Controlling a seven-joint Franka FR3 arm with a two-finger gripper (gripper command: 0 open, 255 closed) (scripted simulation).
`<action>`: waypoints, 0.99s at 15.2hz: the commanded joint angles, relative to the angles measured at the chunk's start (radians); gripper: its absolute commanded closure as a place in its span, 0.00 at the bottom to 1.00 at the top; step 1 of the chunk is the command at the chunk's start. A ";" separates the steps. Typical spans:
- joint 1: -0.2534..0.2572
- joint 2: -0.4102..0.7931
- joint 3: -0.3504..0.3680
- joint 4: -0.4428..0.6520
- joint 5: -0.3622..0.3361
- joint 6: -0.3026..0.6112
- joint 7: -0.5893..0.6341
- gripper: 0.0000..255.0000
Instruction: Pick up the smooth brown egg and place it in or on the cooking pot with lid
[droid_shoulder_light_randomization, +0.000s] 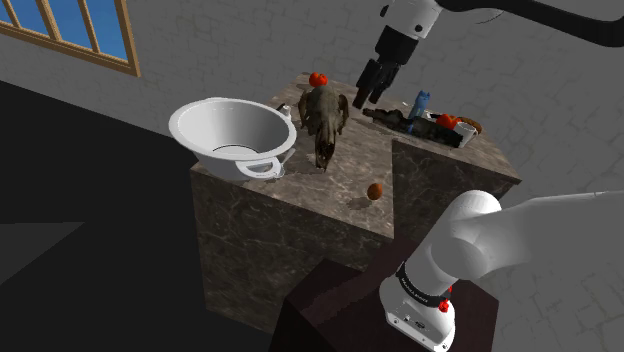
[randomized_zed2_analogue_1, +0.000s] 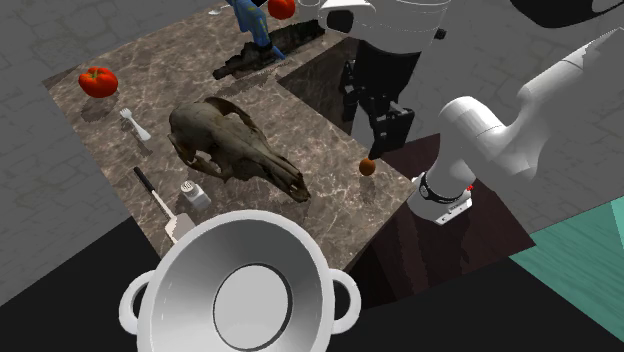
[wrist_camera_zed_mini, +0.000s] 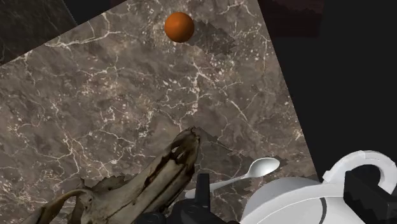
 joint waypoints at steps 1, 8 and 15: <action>0.000 0.000 0.000 0.000 0.000 0.000 0.000 0.00; -0.003 -0.131 -0.098 -0.260 -0.040 0.088 -0.161 0.00; -0.037 -0.219 -0.222 -0.478 -0.121 0.171 -0.335 0.00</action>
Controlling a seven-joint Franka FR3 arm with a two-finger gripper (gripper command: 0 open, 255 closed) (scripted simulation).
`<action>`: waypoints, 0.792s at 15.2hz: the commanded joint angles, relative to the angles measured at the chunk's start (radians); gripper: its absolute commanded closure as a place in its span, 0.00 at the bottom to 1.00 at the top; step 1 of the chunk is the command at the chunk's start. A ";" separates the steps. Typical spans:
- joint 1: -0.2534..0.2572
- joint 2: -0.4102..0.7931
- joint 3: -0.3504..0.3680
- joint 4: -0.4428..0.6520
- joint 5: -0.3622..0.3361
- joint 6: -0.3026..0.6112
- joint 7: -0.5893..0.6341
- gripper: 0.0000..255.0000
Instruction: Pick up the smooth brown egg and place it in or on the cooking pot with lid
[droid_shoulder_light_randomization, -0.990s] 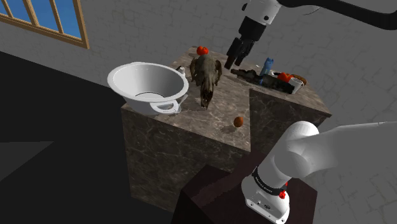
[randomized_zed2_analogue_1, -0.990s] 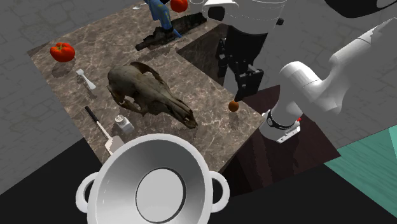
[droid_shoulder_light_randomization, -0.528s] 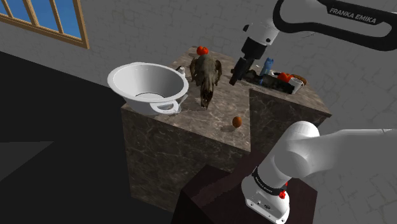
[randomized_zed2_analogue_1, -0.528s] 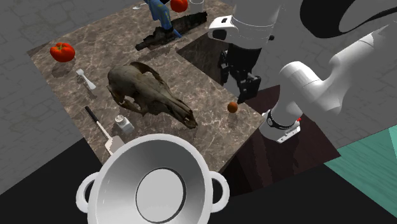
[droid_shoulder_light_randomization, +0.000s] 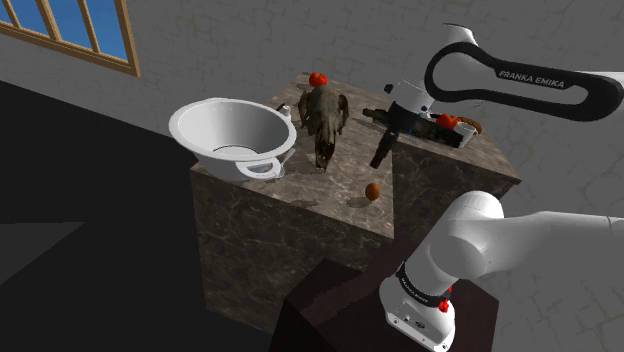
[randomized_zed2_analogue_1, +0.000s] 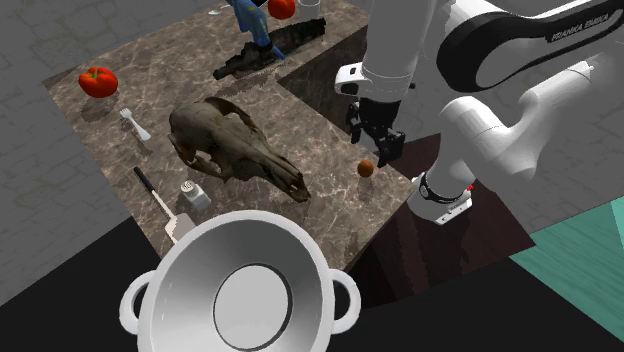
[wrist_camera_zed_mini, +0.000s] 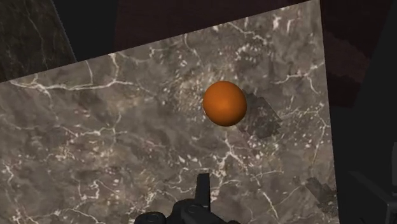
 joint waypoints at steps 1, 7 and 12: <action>-0.014 -0.013 -0.043 -0.054 -0.030 0.027 -0.056 0.00; -0.056 -0.021 -0.140 -0.170 -0.108 0.100 -0.170 0.00; -0.059 -0.002 -0.153 -0.229 -0.120 0.178 -0.171 0.00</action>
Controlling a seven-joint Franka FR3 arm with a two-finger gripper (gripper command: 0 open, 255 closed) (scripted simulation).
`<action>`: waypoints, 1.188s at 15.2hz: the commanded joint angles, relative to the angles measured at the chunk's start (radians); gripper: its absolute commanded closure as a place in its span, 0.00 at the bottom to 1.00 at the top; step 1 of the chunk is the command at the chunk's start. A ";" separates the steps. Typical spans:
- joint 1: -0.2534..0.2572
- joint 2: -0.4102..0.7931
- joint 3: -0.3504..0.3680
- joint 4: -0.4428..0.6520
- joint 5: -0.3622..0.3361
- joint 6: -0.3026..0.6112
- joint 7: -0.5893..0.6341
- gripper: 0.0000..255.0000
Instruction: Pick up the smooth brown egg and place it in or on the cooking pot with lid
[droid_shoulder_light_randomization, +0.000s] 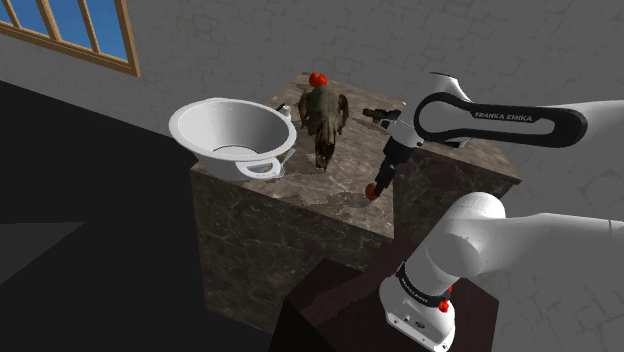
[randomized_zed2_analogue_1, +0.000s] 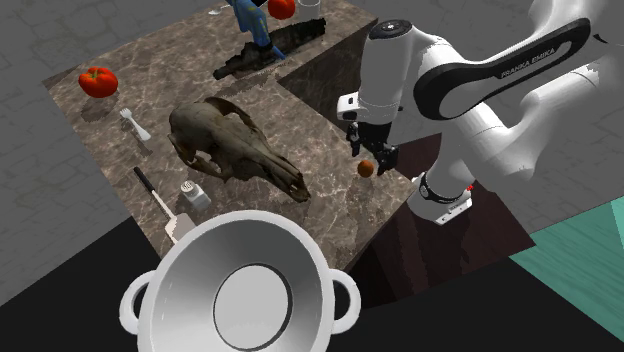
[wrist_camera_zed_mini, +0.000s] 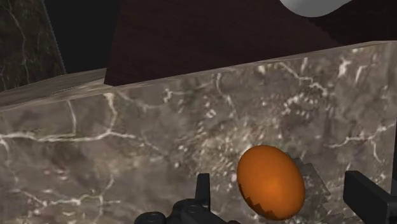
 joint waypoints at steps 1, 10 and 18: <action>-0.003 0.012 -0.009 -0.035 -0.008 0.046 -0.001 0.00; -0.003 0.012 -0.009 -0.035 -0.008 0.046 -0.001 1.00; -0.003 0.012 -0.009 -0.035 -0.008 0.046 -0.001 1.00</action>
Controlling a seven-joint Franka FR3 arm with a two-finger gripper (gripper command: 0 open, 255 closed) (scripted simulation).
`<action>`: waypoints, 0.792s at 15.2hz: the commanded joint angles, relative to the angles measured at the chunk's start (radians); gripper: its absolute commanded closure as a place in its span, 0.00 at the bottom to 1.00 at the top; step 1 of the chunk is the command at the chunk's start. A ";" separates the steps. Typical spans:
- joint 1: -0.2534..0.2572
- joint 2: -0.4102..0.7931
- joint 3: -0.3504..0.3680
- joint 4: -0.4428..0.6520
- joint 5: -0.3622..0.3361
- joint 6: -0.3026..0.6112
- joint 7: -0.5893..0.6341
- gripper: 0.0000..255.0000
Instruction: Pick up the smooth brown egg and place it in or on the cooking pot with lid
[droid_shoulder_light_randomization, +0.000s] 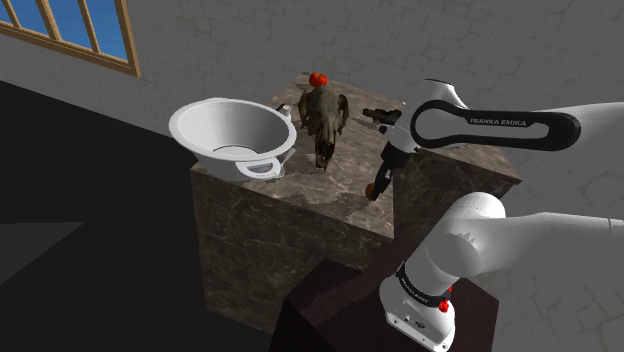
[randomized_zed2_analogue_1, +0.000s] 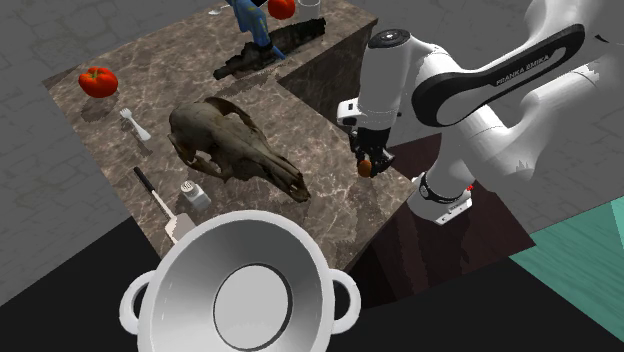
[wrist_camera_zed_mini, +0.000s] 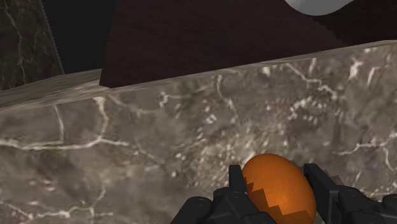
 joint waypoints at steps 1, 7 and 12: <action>0.000 0.000 0.000 0.000 0.000 0.000 0.000 1.00; 0.011 -0.035 0.029 0.065 0.024 -0.097 0.014 1.00; 0.021 -0.051 0.050 0.124 0.043 -0.170 0.024 1.00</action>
